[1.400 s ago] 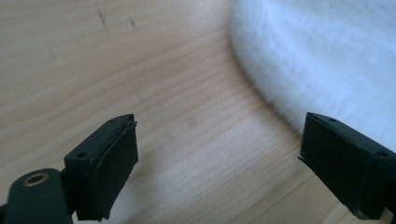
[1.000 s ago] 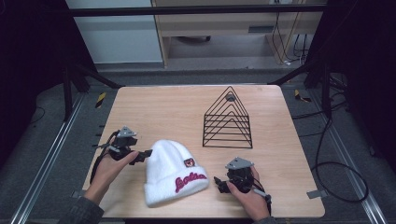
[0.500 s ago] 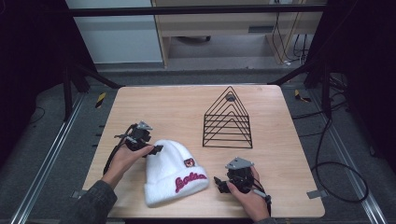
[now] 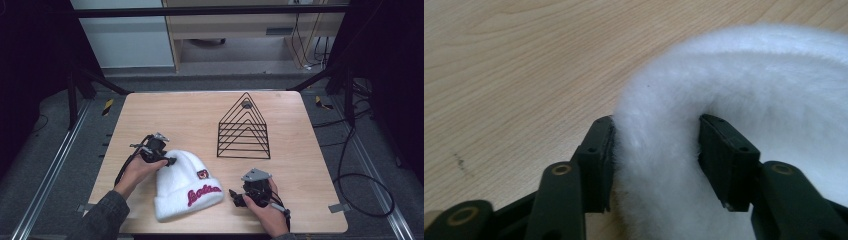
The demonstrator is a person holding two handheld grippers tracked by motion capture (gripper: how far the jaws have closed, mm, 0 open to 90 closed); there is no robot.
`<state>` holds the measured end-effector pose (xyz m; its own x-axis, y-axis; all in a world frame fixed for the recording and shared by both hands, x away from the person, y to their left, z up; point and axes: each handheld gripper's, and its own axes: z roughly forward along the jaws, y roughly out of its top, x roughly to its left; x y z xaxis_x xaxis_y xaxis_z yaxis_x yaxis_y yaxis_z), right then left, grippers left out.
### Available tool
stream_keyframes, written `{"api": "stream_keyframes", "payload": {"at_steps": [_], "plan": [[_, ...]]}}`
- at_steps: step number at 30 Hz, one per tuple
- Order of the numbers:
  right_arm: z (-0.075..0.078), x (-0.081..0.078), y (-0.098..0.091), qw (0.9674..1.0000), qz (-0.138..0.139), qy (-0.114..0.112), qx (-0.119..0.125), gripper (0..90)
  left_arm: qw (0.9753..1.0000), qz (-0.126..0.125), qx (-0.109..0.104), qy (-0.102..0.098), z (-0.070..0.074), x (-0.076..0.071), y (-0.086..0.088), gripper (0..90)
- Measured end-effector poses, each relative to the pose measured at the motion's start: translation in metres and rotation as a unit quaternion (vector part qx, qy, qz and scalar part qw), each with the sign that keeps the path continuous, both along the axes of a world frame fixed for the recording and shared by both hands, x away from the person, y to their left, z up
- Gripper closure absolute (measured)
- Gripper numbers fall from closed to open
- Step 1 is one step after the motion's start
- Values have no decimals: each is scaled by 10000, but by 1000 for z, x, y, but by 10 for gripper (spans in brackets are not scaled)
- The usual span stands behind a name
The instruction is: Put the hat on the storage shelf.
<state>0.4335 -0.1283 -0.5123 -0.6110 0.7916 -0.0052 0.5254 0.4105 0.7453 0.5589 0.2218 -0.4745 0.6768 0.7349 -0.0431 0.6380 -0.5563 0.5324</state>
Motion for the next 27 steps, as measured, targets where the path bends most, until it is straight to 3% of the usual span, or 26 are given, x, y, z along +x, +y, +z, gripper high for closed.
{"api": "stream_keyframes", "payload": {"at_steps": [5, 10, 15, 18, 24, 27], "plan": [[0, 0, 0, 10000, 3, 3, -1, 126, 9999, -32, -79, 134, 0, 0, 0, 583], [0, 0, 0, 10000, -14, -4, -8, 124, 9998, -168, -19, 71, 0, -3, -2, 667], [0, 0, 0, 10000, -13, -6, -13, 124, 9998, -136, -106, 109, 0, -3, -1, 756], [0, 0, 0, 10000, -14, -4, -9, 124, 9999, -123, -103, 7, 0, -5, -1, 818], [0, 0, 0, 10000, -15, -2, -7, 124, 9993, -89, -90, -341, 5, -13, -1, 842], [0, 0, 0, 10000, -19, 3, -7, 124, 9982, -73, -188, -560, 13, -19, -1, 844]]}}
